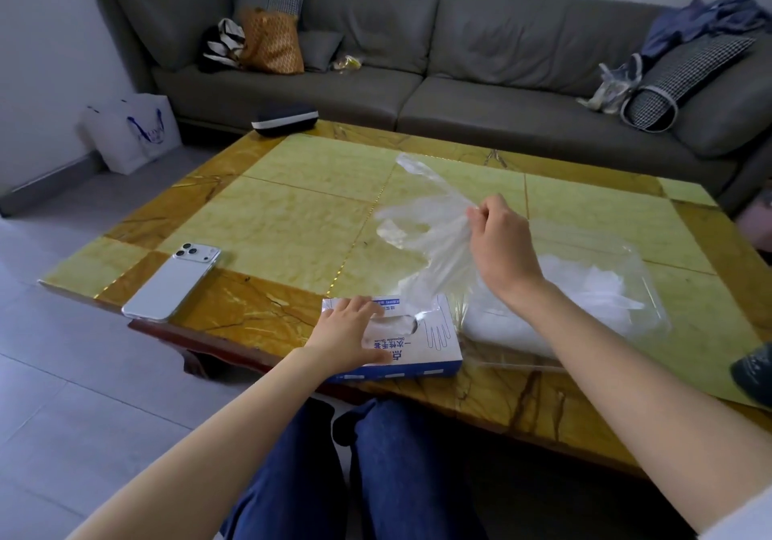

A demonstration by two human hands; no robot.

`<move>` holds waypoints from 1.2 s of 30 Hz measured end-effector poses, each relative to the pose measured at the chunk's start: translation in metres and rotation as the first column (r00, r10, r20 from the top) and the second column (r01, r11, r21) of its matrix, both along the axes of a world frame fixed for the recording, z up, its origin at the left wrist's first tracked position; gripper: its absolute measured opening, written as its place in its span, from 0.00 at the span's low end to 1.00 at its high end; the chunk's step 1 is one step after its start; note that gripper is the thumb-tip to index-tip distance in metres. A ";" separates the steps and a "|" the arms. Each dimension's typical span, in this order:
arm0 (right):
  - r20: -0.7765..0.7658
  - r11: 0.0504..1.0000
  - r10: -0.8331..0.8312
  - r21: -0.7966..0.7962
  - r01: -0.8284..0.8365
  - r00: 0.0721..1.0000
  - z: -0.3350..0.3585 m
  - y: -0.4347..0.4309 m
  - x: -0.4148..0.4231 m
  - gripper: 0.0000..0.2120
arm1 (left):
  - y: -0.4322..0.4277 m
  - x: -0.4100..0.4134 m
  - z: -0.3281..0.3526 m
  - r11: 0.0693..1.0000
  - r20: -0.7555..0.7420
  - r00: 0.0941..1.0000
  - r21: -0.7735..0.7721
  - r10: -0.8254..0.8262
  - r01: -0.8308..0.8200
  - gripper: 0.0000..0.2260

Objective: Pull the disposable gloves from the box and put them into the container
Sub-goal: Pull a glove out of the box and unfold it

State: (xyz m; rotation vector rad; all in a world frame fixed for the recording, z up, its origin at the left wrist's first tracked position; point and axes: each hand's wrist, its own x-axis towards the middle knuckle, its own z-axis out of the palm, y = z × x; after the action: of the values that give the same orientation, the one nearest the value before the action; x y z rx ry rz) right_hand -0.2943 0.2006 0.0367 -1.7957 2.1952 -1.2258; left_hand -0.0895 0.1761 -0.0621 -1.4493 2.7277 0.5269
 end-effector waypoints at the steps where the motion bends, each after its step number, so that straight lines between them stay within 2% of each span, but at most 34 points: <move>1: -0.002 1.000 -0.003 0.014 0.003 1.000 0.003 -0.001 -0.004 0.10 | -0.001 0.001 0.000 1.000 -0.004 1.000 0.009 -0.008 0.008 0.31; 5: -0.012 0.997 0.003 0.078 -0.002 1.000 0.005 0.005 -0.014 0.12 | -0.002 0.004 0.007 0.999 -0.101 0.995 0.054 0.013 -0.008 0.25; 7: 0.015 0.997 0.006 0.082 -0.007 1.000 0.003 0.009 -0.015 0.12 | -0.001 -0.001 0.018 0.997 -0.241 0.967 0.000 0.078 -0.081 0.17; 9: 0.056 0.996 0.013 0.090 -0.018 0.998 0.001 0.011 -0.015 0.12 | 0.005 -0.011 0.035 0.986 -0.412 0.900 -0.020 0.142 -0.165 0.11; 11: 0.091 0.995 0.018 0.098 -0.027 0.996 -0.001 0.013 -0.012 0.12 | 0.014 -0.022 0.054 0.973 -0.570 0.789 0.133 0.232 -0.190 0.13; 13: 0.121 0.994 0.017 0.107 -0.030 0.992 -0.003 0.013 -0.009 0.12 | 0.023 -0.032 0.070 0.944 -0.662 0.686 0.307 0.301 -0.118 0.18; 14: 0.135 0.993 0.014 0.110 -0.029 0.991 -0.004 0.013 -0.008 0.12 | 0.026 -0.037 0.074 0.934 -0.687 0.654 0.346 0.316 -0.087 0.18; 16: 0.171 0.991 0.011 0.129 -0.034 0.985 -0.007 0.013 -0.005 0.14 | 0.028 -0.044 0.077 0.933 -0.706 0.631 0.351 0.322 -0.083 0.13; 18: 0.210 0.988 0.025 0.144 -0.056 0.977 -0.009 0.013 -0.002 0.15 | 0.027 -0.051 0.076 0.942 -0.713 0.620 0.301 0.327 -0.150 0.06; 19: 0.236 0.985 0.039 0.154 -0.077 0.971 -0.010 0.014 0.000 0.13 | 0.025 -0.052 0.076 0.943 -0.720 0.611 0.278 0.330 -0.182 0.02; 21: 0.358 0.972 0.063 0.188 -0.138 0.932 -0.009 0.016 0.004 0.07 | 0.022 -0.052 0.077 0.943 -0.719 0.610 0.241 0.332 -0.229 0.03; 23: 0.454 0.964 0.092 0.184 -0.194 0.886 -0.008 0.019 0.003 0.20 | 0.018 -0.048 0.078 0.939 -0.707 0.619 0.235 0.343 -0.251 0.03; 24: 0.453 0.965 0.103 0.171 -0.200 0.886 -0.009 0.020 0.002 0.24 | 0.016 -0.046 0.079 0.938 -0.702 0.623 0.228 0.344 -0.261 0.03; 26: 0.406 0.977 0.111 0.125 -0.175 0.907 -0.008 0.023 0.002 0.25 | 0.013 -0.042 0.080 0.936 -0.695 0.629 0.213 0.348 -0.282 0.04; 29: 0.355 0.991 0.066 0.082 -0.101 0.932 -0.009 0.021 0.000 0.19 | 0.011 -0.036 0.081 0.926 -0.688 0.625 0.217 0.370 -0.310 0.07; 33: 0.321 0.995 0.070 0.045 -0.089 0.945 -0.014 0.017 -0.003 0.12 | 0.010 -0.032 0.081 0.924 -0.689 0.616 0.255 0.381 -0.287 0.05; 36: 0.283 0.995 0.065 0.053 -0.083 0.957 -0.017 0.017 -0.002 0.19 | 0.010 -0.029 0.079 0.919 -0.691 0.605 0.287 0.394 -0.270 0.04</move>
State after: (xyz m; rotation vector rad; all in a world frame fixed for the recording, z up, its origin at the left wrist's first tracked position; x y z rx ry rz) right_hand -0.2965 0.2172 0.0201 -1.5535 1.9699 -1.2882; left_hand -0.1186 0.1860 0.0166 -2.0725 2.7805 1.6539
